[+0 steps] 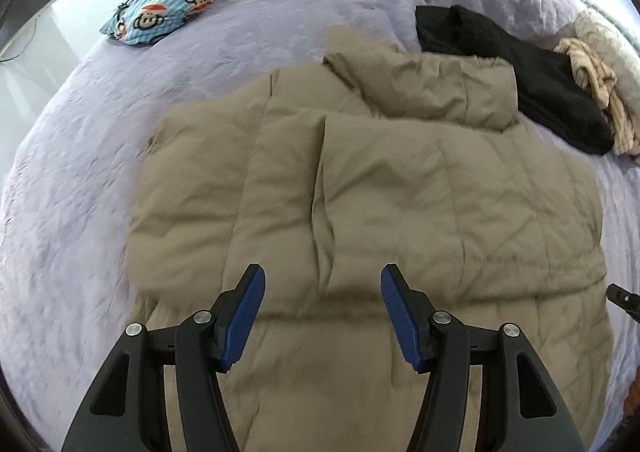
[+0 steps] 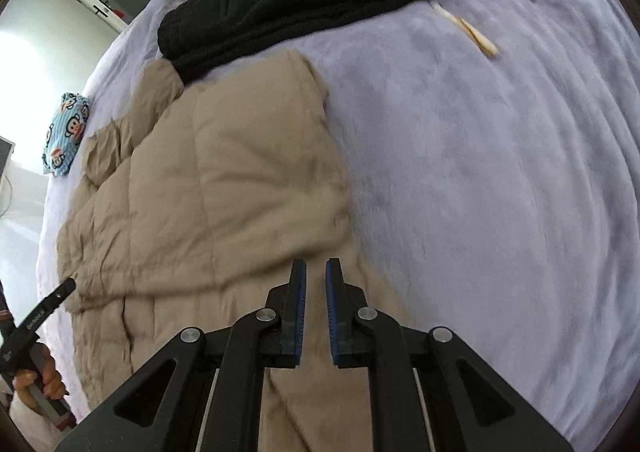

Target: Fold large clothes

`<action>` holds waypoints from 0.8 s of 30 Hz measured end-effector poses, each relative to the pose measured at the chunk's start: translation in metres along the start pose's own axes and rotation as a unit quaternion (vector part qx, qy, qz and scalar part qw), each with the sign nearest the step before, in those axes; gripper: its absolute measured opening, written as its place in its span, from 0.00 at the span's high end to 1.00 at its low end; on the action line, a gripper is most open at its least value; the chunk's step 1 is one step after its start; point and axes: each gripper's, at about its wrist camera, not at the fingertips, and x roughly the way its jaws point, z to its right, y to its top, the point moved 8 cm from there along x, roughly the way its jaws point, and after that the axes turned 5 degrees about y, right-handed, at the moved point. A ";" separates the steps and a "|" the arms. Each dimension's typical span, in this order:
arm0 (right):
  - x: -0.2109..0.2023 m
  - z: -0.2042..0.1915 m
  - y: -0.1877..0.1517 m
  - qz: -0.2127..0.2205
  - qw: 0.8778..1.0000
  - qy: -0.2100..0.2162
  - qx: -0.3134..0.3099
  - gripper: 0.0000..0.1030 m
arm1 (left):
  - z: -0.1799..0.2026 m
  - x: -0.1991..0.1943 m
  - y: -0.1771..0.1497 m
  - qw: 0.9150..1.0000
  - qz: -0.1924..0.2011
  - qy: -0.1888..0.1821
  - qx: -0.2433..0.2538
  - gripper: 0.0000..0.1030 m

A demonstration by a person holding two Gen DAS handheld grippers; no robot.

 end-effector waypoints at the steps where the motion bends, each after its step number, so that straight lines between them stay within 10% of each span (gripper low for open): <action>1: -0.002 0.001 -0.006 -0.005 1.000 0.005 0.004 0.89 | 0.002 -0.003 -0.009 1.000 -0.005 0.004 0.003 0.40; 5: -0.008 0.002 -0.026 -0.019 1.000 0.015 0.014 0.87 | 0.011 -0.009 -0.031 1.000 -0.018 0.013 0.005 0.40; 9: -0.018 -0.001 -0.042 -0.026 0.999 0.018 0.001 0.40 | 0.014 -0.020 -0.052 0.999 -0.029 0.016 -0.014 0.35; 11: -0.023 -0.004 -0.046 -0.023 0.999 0.023 -0.007 0.40 | 0.013 -0.027 -0.060 0.999 -0.027 0.021 -0.026 0.07; 24: -0.027 -0.005 -0.084 -0.058 0.997 0.042 -0.015 0.34 | 0.007 -0.049 -0.114 0.998 -0.045 0.039 -0.034 0.00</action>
